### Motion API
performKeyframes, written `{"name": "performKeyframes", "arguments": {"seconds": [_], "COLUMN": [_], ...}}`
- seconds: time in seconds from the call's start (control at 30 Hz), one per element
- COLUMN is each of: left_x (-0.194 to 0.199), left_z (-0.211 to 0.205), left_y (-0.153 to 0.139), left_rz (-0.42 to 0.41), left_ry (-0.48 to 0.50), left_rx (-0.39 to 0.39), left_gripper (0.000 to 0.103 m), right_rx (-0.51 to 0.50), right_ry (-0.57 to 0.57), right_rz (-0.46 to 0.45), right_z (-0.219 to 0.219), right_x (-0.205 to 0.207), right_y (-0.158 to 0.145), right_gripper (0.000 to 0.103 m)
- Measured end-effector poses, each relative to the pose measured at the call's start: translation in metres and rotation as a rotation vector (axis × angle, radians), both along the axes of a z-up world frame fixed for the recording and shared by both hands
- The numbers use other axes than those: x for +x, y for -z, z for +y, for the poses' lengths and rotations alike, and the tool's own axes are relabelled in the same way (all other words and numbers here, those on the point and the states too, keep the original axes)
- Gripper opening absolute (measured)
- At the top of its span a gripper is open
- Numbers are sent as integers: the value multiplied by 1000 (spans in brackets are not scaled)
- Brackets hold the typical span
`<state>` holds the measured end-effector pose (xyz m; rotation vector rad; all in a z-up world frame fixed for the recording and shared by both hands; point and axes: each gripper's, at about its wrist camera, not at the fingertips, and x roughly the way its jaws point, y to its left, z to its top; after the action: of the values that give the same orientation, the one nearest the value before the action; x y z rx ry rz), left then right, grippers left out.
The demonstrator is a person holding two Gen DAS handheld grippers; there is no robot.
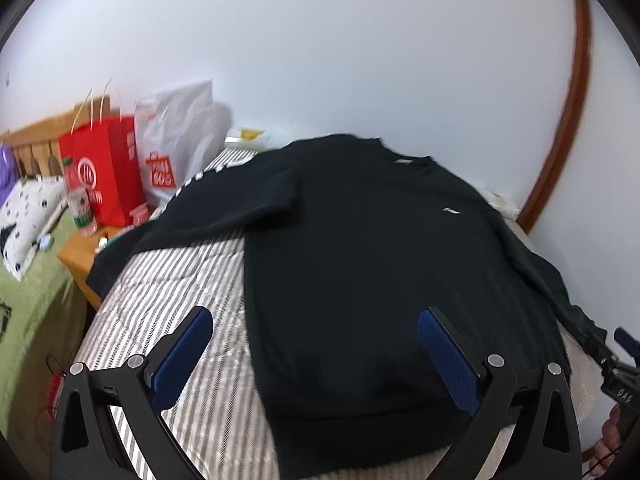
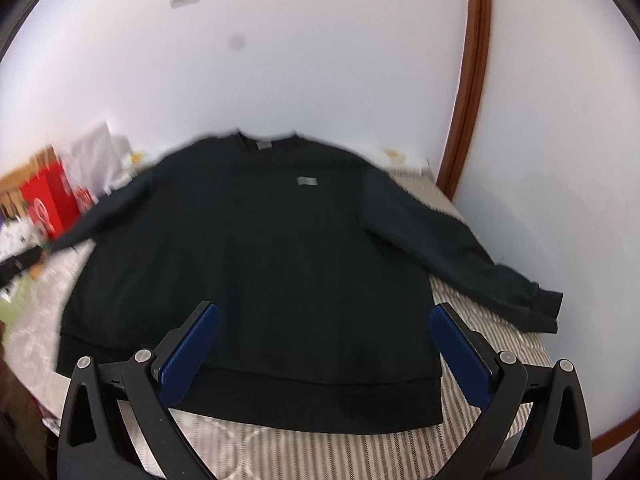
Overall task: Fold small clothes
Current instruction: 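Grasp the lettered sleeve with the left gripper and fold it across the body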
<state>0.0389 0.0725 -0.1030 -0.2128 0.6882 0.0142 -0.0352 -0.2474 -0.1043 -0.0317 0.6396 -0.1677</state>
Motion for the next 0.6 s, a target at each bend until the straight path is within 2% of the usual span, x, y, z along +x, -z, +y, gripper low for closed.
{"name": "performKeyframes", "arguments": {"seconds": [0.1, 0.17, 0.3, 0.5, 0.6], "left_x": [16, 30, 55, 95, 114], "left_z": [20, 36, 64, 100, 114], "left_y": [17, 31, 50, 67, 74], "left_rz": [30, 61, 99, 139, 151], "left_ry": [-14, -27, -91, -183, -224], "left_rx": [-57, -102, -134, -212, -253], "left_gripper": [103, 103, 102, 96, 89], "right_rx": [-20, 6, 88, 150, 176], "right_ry": [34, 36, 37, 9, -26], "right_rz": [31, 38, 45, 58, 58], "right_z": [-4, -10, -27, -45, -48], "right_x": [22, 35, 70, 120, 141], "right_y": [21, 31, 46, 57, 57], "right_gripper": [103, 103, 103, 103, 103]}}
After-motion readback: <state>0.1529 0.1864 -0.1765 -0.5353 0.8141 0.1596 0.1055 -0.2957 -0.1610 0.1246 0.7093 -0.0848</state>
